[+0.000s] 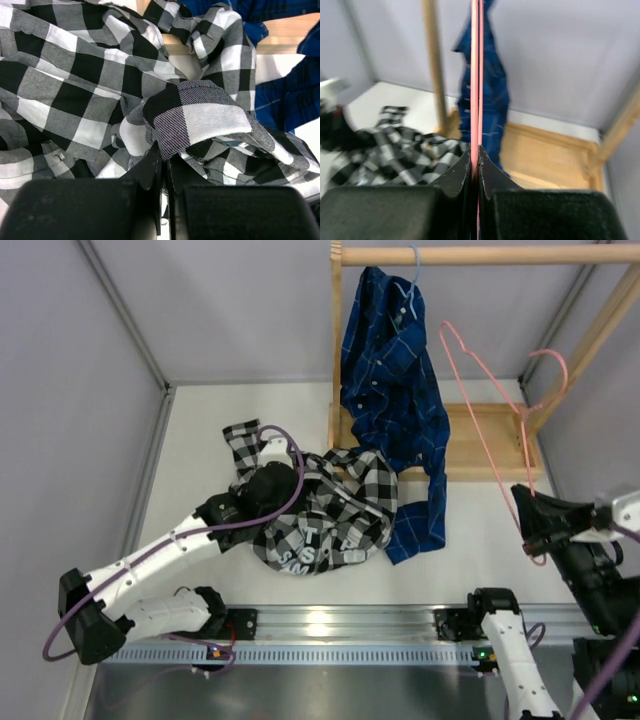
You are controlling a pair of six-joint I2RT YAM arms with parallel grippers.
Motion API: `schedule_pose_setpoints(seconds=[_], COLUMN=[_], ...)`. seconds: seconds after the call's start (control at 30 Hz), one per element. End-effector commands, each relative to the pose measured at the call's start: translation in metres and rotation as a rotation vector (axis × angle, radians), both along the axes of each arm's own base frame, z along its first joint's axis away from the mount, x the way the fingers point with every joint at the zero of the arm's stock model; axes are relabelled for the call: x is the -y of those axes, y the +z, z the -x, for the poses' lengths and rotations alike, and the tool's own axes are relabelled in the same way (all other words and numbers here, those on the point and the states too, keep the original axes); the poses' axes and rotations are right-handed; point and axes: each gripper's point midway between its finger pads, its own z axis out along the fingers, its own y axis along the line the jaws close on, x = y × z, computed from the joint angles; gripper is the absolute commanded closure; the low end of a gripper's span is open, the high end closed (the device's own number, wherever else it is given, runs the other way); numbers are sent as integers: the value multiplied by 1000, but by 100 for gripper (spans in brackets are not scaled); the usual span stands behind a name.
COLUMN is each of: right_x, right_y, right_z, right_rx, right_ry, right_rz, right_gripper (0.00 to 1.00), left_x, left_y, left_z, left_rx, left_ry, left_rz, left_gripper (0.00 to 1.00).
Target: Place the shirt on the hanger
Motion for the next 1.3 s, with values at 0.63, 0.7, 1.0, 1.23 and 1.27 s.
schedule_pose_setpoints(seconds=[0.63,0.7,1.0,1.23,1.27], right_x=[-90,-95,-106,-118,-121], right_y=[-111,-118,-169,-172,-165], right_z=[56,50,19,-2,-4], right_rx=[-304,-313,-491,-529,-505], right_ry=[740,763,762,800,817], right_rz=[42,36,-33,-81,-88], right_gripper=[100,100,100,100,100], left_x=[3,4,8,64,68], left_y=[32,31,33,51,55], left_z=[-25,-26,-20,23,29], left_rx=[22,14,2,-37,-29], left_ry=[-24,-19,-43,-433,-481], left_rz=[11,20,58,210,222], left_gripper=[100,100,100,100,100])
